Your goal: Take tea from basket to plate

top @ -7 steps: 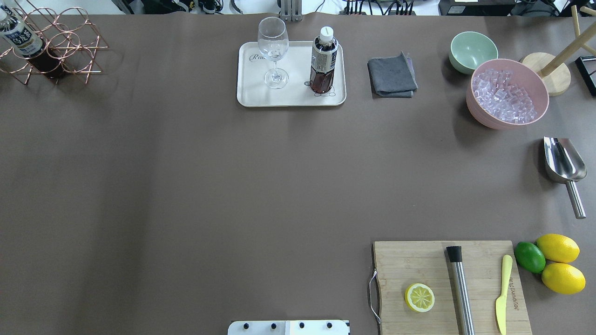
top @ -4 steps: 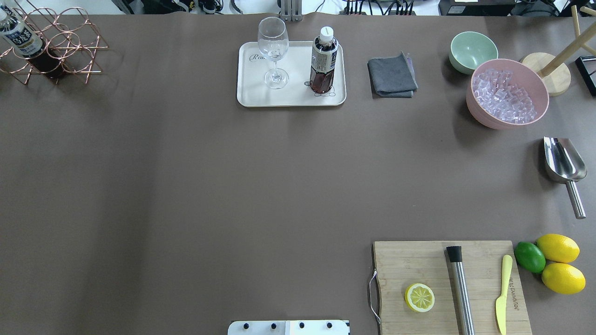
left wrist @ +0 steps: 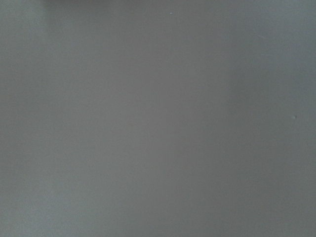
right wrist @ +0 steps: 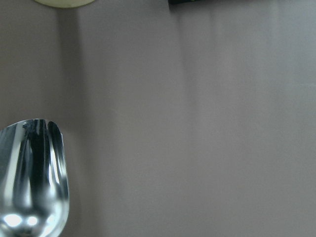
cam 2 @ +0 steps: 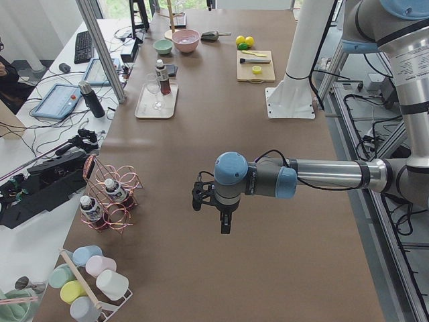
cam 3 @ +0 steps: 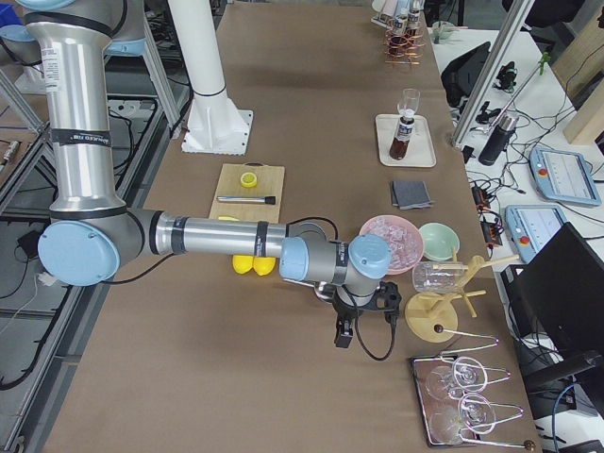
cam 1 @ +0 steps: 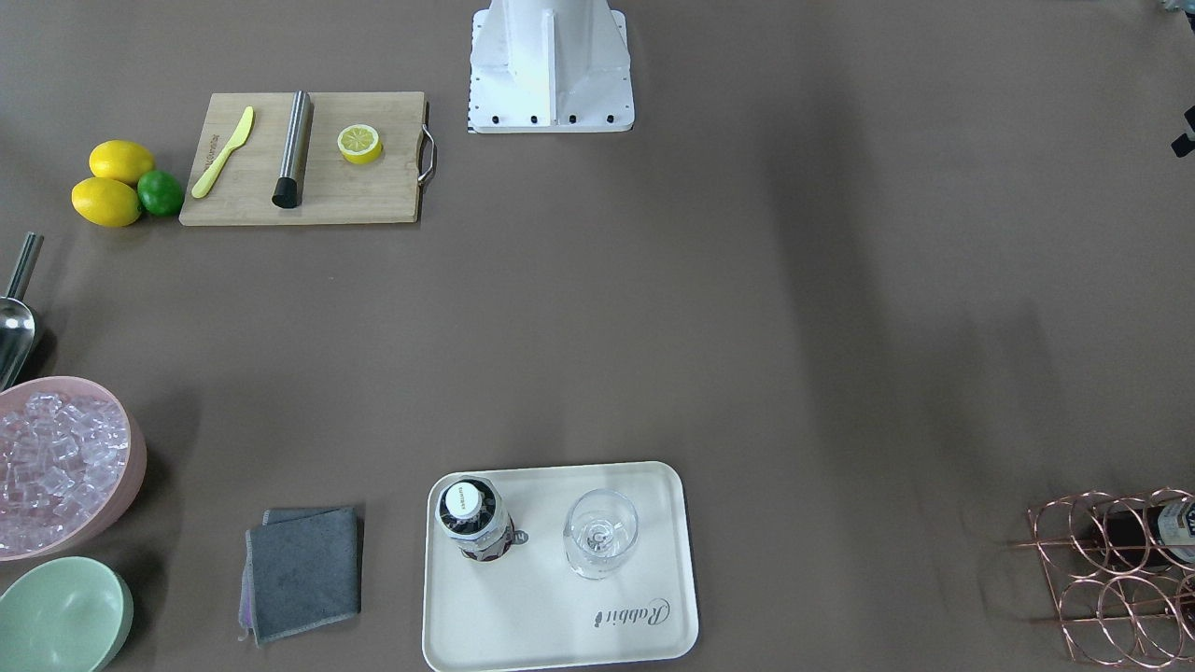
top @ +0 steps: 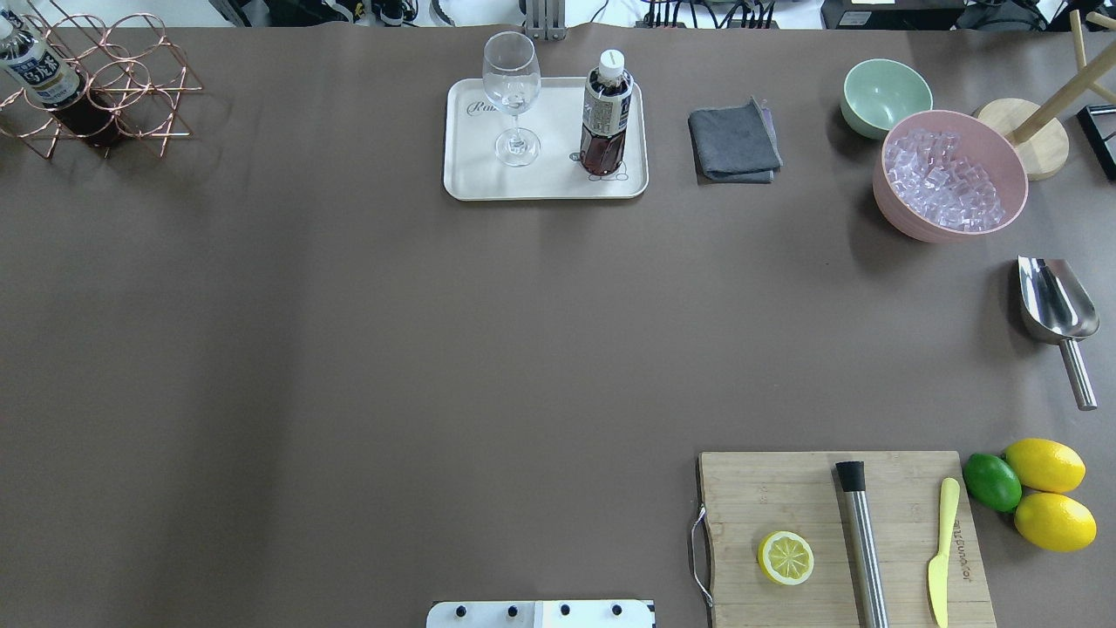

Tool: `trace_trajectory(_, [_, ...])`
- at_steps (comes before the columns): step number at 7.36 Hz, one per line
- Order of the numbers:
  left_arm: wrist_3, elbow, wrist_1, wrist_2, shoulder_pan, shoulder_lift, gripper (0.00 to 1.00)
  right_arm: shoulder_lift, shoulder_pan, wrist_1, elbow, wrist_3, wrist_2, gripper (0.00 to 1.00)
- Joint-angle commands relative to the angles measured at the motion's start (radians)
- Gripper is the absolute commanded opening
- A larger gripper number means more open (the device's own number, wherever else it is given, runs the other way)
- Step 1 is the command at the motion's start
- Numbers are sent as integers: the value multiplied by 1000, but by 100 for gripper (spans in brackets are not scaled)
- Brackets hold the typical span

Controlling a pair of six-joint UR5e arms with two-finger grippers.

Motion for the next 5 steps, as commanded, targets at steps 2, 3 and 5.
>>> trace_trajectory(2, [1,22,0,0,-12,-14,97,-1,1,0,-2,-1,0,100])
trace_trajectory(3, [1,22,2,0,-14,-15,97,-2,1,0,-2,-4,-1,100])
trace_trajectory(5, [-3,40,2,2,-12,-28,97,-1,1,0,-1,1,-1,100])
